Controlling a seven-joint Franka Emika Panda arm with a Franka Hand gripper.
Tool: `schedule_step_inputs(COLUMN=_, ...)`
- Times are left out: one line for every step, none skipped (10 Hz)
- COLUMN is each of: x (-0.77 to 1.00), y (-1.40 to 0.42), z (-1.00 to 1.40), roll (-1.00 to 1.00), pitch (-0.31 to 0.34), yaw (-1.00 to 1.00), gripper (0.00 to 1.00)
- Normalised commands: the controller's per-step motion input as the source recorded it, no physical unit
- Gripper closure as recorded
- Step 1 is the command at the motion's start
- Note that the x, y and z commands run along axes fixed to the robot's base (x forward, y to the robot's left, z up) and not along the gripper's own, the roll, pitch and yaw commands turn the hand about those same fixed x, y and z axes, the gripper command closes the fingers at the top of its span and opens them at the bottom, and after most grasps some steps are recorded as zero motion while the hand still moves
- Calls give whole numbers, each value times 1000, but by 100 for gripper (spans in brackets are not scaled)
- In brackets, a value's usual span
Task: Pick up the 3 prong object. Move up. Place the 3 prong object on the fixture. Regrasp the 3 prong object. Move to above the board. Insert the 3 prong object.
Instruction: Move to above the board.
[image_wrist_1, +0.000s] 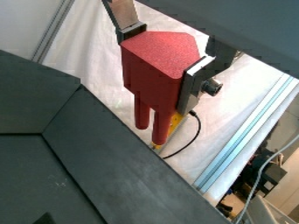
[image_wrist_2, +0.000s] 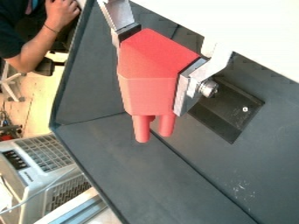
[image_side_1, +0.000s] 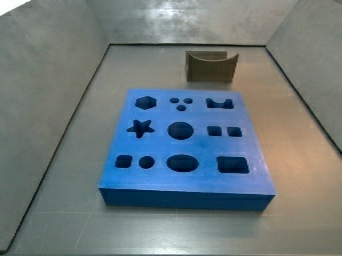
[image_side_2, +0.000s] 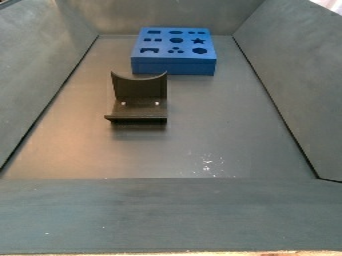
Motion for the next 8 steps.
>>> schedule_step_inputs(x=29, y=-34, z=1000, roll=-48, pitch=81, yaw=115, gripper=100)
schedule_step_inputs(x=32, y=-33, z=988, roll=-53, pitch=72, yaw=104, gripper=100)
schedule_step_inputs(x=24, y=-29, z=846, roll=-53, pitch=68, yaw=94, gripper=100)
schedule_step_inputs(x=21, y=-25, z=702, roll=-59, pitch=68, yaw=86, gripper=100)
schedule_step_inputs(x=22, y=-25, z=561, roll=-61, pitch=73, yaw=78, gripper=100)
schedule_step_inputs(x=20, y=-22, z=376, roll=-63, pitch=84, yaw=70, gripper=100)
schedule_step_inputs(x=22, y=-23, z=241, roll=-62, pitch=91, yaw=65, gripper=100)
schedule_step_inputs(x=-627, y=-1000, z=-382, roll=-1000, pitch=80, yaw=-64, gripper=100)
